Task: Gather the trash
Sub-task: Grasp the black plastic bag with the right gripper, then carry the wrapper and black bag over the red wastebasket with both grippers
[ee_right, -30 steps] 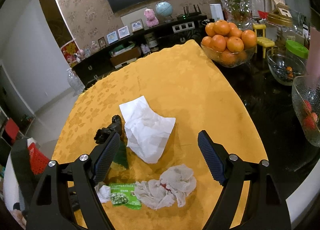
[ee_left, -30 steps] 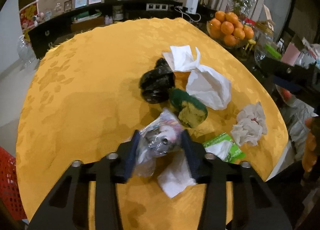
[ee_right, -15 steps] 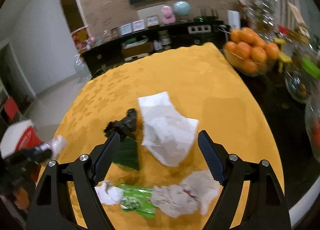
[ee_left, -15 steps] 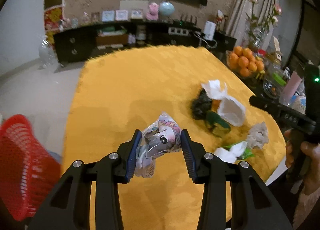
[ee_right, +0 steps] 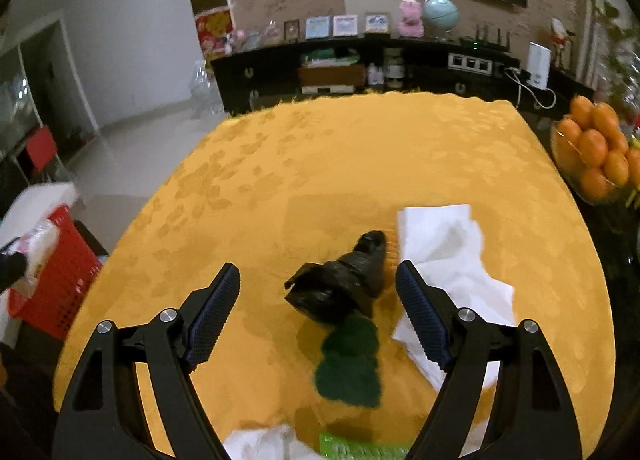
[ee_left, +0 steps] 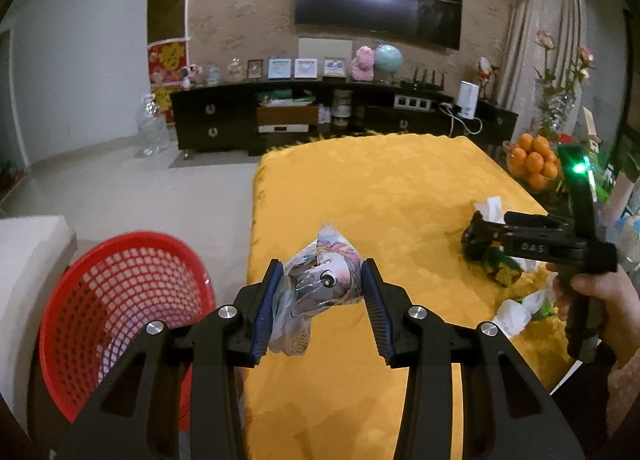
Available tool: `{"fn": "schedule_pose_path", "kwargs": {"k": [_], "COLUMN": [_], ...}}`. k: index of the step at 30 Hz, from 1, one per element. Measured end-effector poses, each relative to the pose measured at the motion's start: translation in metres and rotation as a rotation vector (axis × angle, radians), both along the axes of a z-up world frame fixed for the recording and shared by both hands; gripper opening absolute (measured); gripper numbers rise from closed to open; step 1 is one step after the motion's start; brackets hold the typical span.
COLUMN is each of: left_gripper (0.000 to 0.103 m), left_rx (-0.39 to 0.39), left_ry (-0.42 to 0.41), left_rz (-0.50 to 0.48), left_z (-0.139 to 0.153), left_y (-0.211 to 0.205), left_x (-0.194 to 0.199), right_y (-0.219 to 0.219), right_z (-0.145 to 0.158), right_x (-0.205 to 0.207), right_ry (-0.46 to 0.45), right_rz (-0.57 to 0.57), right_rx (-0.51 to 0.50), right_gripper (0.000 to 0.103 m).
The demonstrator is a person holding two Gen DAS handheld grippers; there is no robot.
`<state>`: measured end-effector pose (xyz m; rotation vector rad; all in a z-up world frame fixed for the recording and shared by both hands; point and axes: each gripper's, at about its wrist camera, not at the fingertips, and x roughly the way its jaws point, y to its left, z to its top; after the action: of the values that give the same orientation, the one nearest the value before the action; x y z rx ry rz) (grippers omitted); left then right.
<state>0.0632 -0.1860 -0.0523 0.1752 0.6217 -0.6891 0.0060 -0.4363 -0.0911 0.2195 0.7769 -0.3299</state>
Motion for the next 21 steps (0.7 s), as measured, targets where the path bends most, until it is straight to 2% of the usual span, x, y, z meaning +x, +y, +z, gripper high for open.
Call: {"fn": "schedule_pose_path", "kwargs": {"k": [2, 5, 10, 17, 21], "left_gripper": [0.039, 0.039, 0.039, 0.039, 0.039], "left_rx": [-0.006, -0.018, -0.058, -0.093, -0.095], "left_ry": [0.010, 0.025, 0.037, 0.022, 0.011], "left_rz": [0.010, 0.027, 0.062, 0.101, 0.114], "left_z": [-0.002, -0.004, 0.000, 0.007, 0.012], "left_y": [0.005, 0.013, 0.029, 0.050, 0.053], "left_x": [0.003, 0.008, 0.012, 0.010, 0.009], "right_y": [-0.003, -0.009, 0.003, 0.026, 0.032], "right_z": [-0.010, -0.025, -0.026, 0.003, 0.015], "right_x": [0.009, 0.016, 0.018, -0.003, -0.010], "right_ry": [0.045, 0.098, 0.101, -0.020, -0.052], "right_rz": [-0.025, -0.043, -0.018, 0.012, 0.011], "right_rx": [-0.018, 0.022, -0.003, 0.018, 0.023], "right_gripper": [0.072, 0.060, 0.043, 0.040, 0.040]}}
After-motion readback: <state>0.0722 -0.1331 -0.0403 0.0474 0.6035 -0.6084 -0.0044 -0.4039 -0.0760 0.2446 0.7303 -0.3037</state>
